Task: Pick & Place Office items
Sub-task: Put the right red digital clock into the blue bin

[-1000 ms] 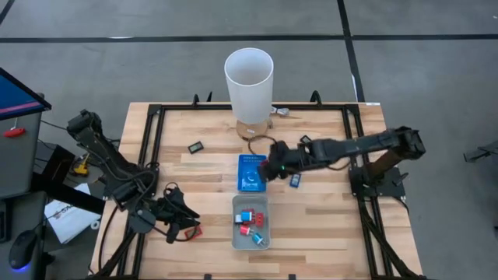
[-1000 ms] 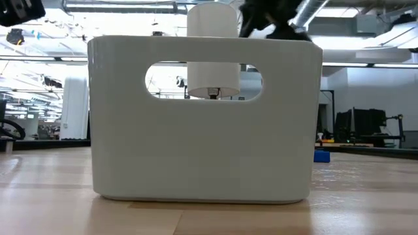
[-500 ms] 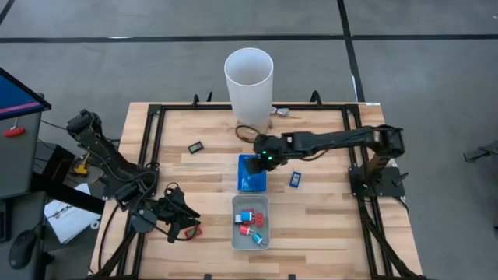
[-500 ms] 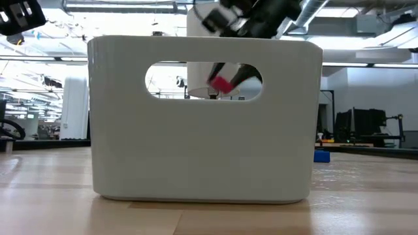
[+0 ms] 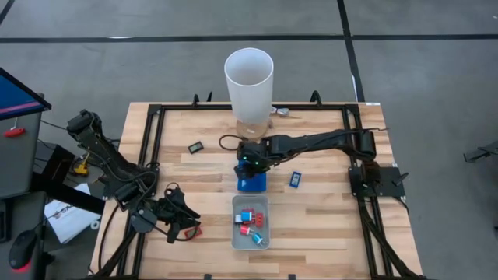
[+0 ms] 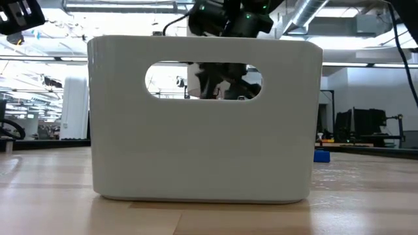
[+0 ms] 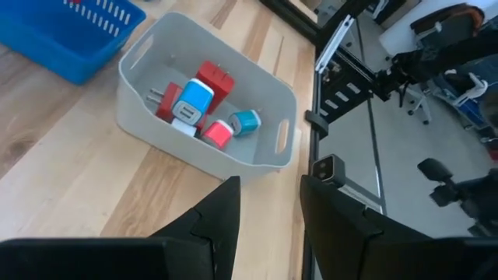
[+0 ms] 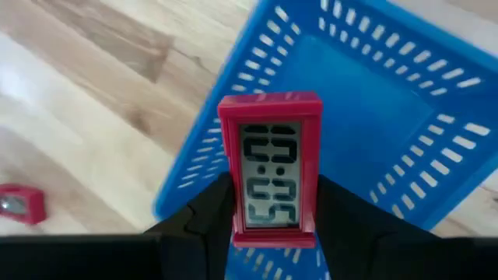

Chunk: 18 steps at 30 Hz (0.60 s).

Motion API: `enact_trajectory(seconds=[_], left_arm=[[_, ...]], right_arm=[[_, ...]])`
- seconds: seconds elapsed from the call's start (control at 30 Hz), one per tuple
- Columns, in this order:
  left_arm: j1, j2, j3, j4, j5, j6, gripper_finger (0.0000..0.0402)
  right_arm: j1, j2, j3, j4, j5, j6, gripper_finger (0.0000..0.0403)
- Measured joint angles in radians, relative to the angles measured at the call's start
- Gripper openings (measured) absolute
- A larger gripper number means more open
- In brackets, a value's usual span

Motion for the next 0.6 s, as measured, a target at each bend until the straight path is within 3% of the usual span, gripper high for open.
enact_trajectory(seconds=[0.33, 0.6], left_arm=[[0.0, 0.001, 0.0, -0.011, 0.001, 0.002, 0.0131], [0.0, 0.0, 0.0, -0.009, 0.0, 0.003, 0.0131]], right_arm=[[-0.009, -0.001, 0.006, -0.041, 0.025, -0.028, 0.0148], [-0.004, -0.001, 0.006, -0.033, 0.027, -0.029, 0.0206]])
